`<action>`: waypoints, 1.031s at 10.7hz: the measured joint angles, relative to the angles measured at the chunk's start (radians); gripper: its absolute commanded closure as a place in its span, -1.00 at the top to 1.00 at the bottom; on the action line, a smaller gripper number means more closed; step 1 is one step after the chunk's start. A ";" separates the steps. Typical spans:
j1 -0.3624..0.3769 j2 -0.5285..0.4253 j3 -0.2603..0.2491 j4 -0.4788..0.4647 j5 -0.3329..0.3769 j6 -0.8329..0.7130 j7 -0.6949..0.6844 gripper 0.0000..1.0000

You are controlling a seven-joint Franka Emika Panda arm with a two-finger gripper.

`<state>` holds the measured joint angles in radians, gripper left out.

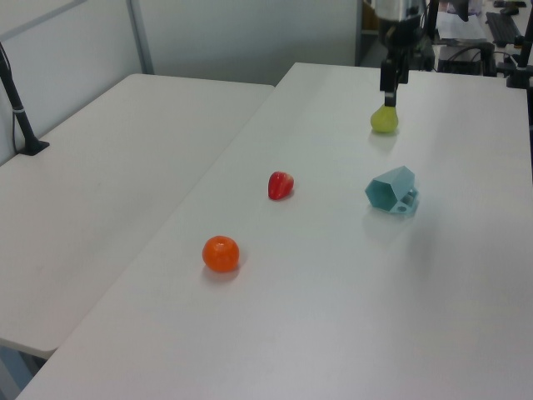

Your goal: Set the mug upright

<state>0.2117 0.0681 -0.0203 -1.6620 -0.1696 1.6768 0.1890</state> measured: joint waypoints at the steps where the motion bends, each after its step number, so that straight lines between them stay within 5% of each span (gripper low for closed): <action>1: 0.033 0.026 0.003 -0.004 -0.066 0.000 0.029 1.00; 11: 0.129 0.381 0.069 -0.009 -0.407 -0.016 0.396 0.90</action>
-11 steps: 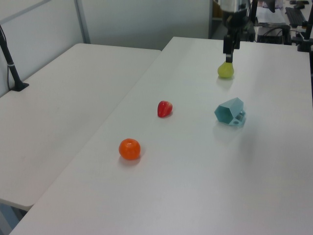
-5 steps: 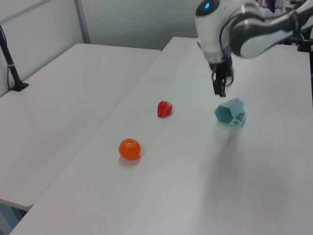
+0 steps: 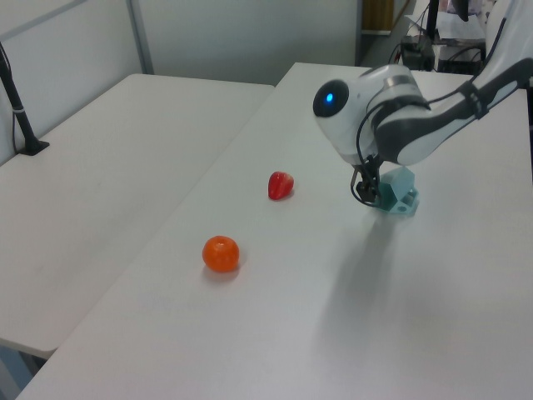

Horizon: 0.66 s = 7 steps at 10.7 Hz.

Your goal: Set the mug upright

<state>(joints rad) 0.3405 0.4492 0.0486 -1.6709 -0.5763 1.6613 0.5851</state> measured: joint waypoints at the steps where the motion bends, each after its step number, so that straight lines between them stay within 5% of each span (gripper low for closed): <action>1: -0.001 0.018 -0.001 0.000 -0.042 -0.035 0.013 0.65; 4: -0.011 0.045 -0.003 0.000 -0.076 -0.094 0.018 -0.20; 7: -0.010 0.048 -0.003 0.003 -0.081 -0.122 0.018 -0.72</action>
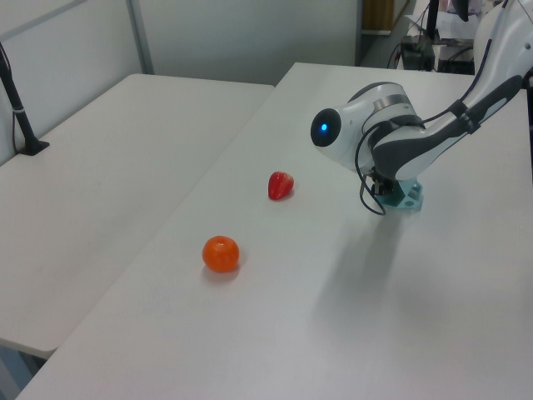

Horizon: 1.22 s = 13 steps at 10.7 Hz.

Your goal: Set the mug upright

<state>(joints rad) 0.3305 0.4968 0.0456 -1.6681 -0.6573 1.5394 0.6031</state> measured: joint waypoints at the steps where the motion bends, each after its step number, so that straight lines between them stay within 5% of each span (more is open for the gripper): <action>1: -0.001 0.000 0.000 0.005 -0.001 -0.012 0.000 -0.81; 6: -0.032 -0.045 -0.007 0.041 0.012 -0.055 -0.142 -1.00; 10: -0.055 -0.113 -0.007 0.041 0.094 -0.057 -0.251 -1.00; 13: -0.067 -0.152 -0.006 0.042 0.227 0.122 -0.326 -1.00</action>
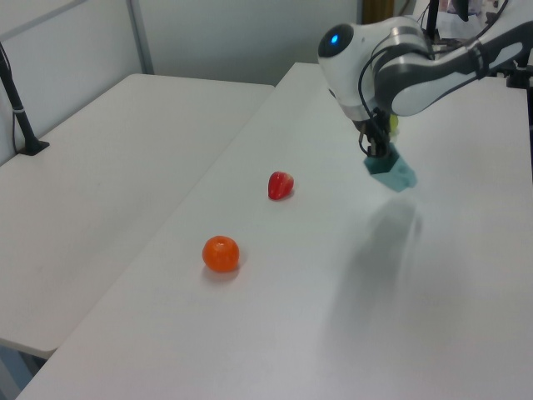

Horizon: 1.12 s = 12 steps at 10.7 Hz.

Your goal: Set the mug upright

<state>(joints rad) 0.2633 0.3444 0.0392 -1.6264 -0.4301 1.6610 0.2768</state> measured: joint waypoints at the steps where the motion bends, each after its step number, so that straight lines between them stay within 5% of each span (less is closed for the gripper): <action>1: -0.002 -0.006 0.000 -0.002 0.042 0.073 -0.042 -1.00; 7: -0.051 0.018 0.000 -0.055 0.300 0.289 -0.602 -0.81; 8: -0.062 0.022 0.000 -0.059 0.312 0.320 -0.634 -0.40; 9: -0.068 0.025 0.000 -0.063 0.317 0.344 -0.649 0.46; 11: -0.079 0.027 0.000 -0.064 0.350 0.356 -0.652 1.00; 12: -0.087 0.025 0.000 -0.061 0.373 0.356 -0.652 1.00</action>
<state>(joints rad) 0.1762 0.3693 0.0392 -1.6878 -0.0567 2.0169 -0.3748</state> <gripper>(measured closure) 0.722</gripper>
